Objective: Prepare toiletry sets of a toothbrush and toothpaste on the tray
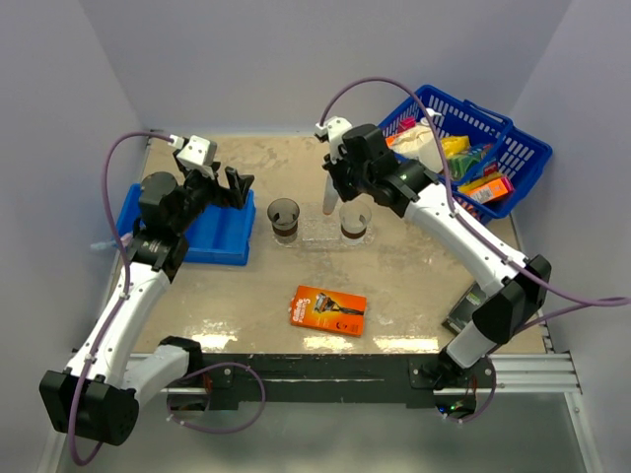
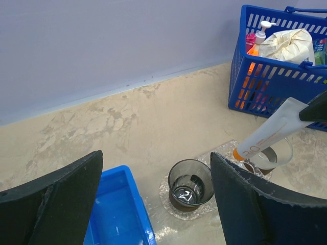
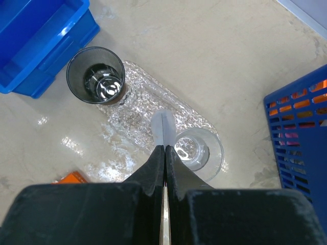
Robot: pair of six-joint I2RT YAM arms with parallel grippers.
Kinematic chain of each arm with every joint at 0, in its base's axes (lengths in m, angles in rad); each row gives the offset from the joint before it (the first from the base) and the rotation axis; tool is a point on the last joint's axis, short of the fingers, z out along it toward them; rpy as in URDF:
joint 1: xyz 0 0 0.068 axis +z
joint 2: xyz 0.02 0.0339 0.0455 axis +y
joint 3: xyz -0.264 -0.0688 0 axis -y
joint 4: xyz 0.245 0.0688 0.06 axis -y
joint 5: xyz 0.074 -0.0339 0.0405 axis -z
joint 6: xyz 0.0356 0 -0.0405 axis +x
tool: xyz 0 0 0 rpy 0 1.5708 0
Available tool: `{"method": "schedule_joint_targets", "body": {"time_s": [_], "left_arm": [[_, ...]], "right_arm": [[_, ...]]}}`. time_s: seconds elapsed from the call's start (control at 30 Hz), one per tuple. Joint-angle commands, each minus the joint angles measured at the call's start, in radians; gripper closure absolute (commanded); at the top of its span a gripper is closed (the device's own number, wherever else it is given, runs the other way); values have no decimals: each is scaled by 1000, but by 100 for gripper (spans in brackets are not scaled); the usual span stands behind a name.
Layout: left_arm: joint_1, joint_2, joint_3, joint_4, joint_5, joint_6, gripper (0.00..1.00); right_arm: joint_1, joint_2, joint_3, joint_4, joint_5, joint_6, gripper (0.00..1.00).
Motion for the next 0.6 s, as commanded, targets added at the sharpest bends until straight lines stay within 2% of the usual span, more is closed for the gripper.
{"method": "schedule_joint_targets", "body": {"time_s": [0.0,0.57], "left_arm": [[1,-1,2,19,-9,20,11],[1,2,4,16,-8,30,11]], "right_arm": [[3,7,54,77,-3,-19,100],[3,53,44,101,25,-19,100]]}}
